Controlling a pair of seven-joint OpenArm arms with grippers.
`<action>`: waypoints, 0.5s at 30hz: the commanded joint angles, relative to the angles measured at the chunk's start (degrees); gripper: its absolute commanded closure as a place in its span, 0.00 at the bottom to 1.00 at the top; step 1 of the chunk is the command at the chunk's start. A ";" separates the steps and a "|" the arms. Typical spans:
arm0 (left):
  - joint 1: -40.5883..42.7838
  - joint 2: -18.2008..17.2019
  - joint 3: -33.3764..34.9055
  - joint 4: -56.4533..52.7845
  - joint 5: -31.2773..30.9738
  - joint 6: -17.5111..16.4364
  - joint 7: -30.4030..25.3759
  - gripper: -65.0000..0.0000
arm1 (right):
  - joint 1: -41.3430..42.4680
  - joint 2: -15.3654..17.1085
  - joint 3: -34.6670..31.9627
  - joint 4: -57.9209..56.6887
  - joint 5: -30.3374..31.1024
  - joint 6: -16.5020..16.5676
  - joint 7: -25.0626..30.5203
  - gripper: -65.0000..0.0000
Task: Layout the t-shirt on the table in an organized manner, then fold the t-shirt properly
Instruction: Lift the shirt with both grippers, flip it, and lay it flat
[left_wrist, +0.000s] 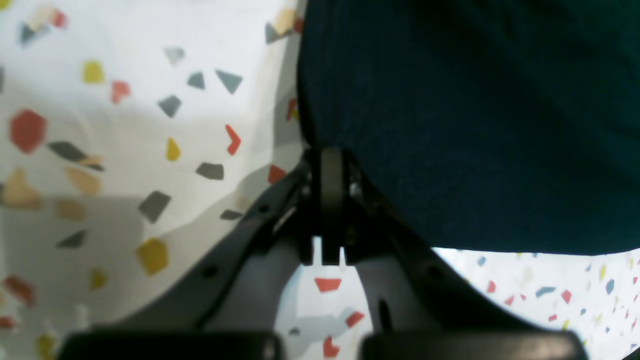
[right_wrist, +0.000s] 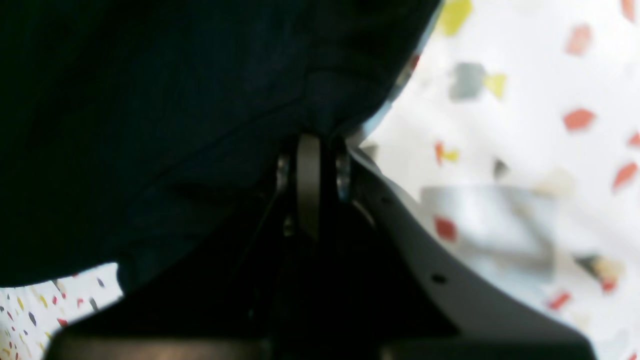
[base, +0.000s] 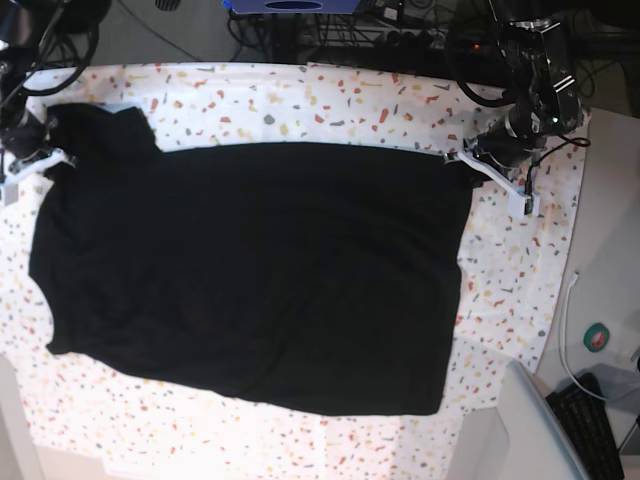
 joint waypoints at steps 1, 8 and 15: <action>0.76 -0.53 -0.11 2.17 -0.69 -0.16 -0.97 1.00 | -1.50 0.74 0.52 2.76 0.17 0.17 0.32 1.00; 3.48 -1.67 0.24 11.31 -0.60 -0.07 3.42 1.00 | -10.73 -2.33 2.02 21.75 -0.18 -0.10 -7.07 1.00; -10.58 -1.67 0.33 11.75 -0.60 0.02 14.06 1.00 | 3.95 1.88 1.93 21.22 -4.57 -0.18 -14.71 1.00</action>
